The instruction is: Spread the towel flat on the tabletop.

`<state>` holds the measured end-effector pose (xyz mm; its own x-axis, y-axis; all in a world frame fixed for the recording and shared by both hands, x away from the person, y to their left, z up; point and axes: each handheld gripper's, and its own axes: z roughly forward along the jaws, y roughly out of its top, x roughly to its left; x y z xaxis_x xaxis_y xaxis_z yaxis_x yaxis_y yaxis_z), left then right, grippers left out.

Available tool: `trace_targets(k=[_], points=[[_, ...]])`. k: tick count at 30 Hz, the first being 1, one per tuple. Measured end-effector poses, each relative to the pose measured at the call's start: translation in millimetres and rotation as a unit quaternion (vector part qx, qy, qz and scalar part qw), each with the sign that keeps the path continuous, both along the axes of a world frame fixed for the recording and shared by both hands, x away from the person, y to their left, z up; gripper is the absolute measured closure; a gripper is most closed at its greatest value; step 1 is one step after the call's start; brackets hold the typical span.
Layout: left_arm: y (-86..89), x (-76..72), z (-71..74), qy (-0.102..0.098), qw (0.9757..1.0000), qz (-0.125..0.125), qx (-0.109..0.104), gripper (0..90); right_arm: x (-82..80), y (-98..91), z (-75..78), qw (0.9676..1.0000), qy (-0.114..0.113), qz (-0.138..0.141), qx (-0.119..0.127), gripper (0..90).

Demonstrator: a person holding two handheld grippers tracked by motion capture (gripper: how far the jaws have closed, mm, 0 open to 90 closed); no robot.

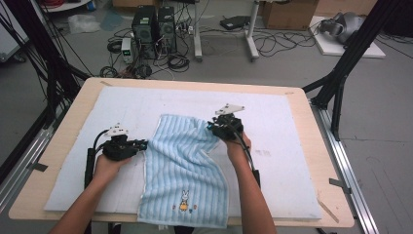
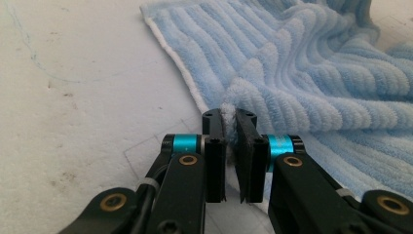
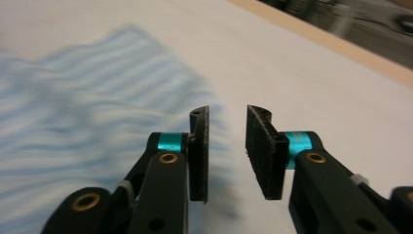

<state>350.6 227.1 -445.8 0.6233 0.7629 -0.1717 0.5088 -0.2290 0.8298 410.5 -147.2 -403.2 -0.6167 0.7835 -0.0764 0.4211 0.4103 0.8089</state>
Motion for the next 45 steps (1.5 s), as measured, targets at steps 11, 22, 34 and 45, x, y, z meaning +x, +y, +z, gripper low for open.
trace_targets(k=[11, 22, 34, 45], points=[[0.8, 0.4, -0.5, 0.000, 1.0000, 0.002, -0.001, 81.6, 18.5, 9.8, -32.8, 0.9935, 0.108, 0.001, -0.036, 49.8], [1.1, 0.4, -0.7, -0.001, 1.0000, 0.001, 0.003, 81.1, 15.2, 10.6, -28.6, 0.9898, 0.033, -0.031, -0.135, 84.8], [-2.0, 0.9, -1.5, 0.002, 1.0000, 0.002, 0.000, 70.5, 36.2, -4.3, -27.4, 0.9726, -0.016, -0.126, -0.194, 64.9], [1.0, 6.3, 5.9, -0.042, 0.9979, 0.031, -0.039, 38.5, -16.0, -38.1, -17.9, 0.9965, -0.003, -0.074, -0.038, 44.3]])
